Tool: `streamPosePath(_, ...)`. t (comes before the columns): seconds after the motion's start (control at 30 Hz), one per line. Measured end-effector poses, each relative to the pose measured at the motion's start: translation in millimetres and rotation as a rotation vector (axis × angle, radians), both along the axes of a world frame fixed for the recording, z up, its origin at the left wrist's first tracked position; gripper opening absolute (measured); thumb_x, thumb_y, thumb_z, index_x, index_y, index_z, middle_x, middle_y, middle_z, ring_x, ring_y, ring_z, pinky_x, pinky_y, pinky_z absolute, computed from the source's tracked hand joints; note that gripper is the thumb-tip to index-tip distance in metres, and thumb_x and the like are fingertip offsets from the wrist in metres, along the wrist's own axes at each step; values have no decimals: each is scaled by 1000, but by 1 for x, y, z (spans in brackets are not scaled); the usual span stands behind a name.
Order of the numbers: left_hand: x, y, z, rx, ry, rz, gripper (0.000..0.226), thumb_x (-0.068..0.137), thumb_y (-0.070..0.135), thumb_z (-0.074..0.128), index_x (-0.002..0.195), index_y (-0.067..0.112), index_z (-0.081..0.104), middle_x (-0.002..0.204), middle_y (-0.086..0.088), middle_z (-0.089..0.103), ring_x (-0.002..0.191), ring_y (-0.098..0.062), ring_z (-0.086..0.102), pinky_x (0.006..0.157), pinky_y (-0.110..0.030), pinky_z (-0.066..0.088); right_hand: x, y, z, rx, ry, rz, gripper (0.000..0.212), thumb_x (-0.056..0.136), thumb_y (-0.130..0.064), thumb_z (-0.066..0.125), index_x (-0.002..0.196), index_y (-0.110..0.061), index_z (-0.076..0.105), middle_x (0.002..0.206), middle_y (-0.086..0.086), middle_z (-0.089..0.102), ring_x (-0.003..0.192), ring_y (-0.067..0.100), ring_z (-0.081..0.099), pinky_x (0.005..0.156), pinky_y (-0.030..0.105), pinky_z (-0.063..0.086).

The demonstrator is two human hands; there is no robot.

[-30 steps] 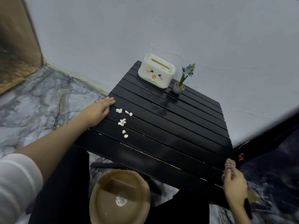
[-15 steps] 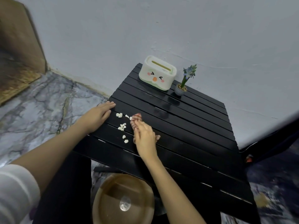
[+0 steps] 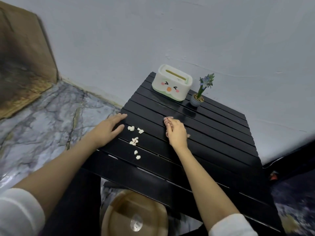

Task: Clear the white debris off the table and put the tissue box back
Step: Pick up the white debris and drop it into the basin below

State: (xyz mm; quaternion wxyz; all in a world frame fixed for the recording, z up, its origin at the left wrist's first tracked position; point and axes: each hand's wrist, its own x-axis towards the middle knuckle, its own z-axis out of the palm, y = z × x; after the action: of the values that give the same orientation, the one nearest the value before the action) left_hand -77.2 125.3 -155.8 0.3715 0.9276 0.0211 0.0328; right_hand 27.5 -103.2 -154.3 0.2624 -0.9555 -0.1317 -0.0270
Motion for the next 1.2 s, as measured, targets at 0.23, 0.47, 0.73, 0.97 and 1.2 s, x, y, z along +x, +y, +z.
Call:
streamPosePath(0.23,0,1,-1,8,-2,-7,56,84,40,29,136,19,32,147,-8,35,138,-17,27,106,-21,17,8,82,17,107,100,433,32,89,-7,47,116,-14,62,120,6,64,107,13,57,96,27,42)
streamPosePath(0.47,0,5,-5,-67,-63,29,71,76,56,17,137,22,29,144,-4,41,131,-17,38,102,-17,23,-5,91,23,239,361,496,41,85,5,37,102,-14,69,85,-12,61,46,-3,51,45,8,43)
streamPosePath(0.73,0,6,-9,-41,-92,30,73,76,55,14,133,16,38,146,-3,36,132,-12,33,106,-18,18,-46,62,28,262,370,647,42,74,13,41,95,-7,72,97,-4,65,81,2,63,70,26,54)
streamPosePath(0.97,0,4,-8,0,-82,19,53,85,39,27,132,15,39,145,-5,38,133,-18,34,106,-20,19,-75,27,17,220,304,749,38,69,4,47,94,-9,73,102,10,73,107,11,58,100,28,42)
streamPosePath(1.2,0,3,-7,45,-86,18,50,87,29,49,133,15,36,145,-6,38,132,-20,37,108,-26,24,-112,-10,22,210,285,806,37,69,8,48,92,-5,73,100,12,73,103,-18,46,94,1,29)
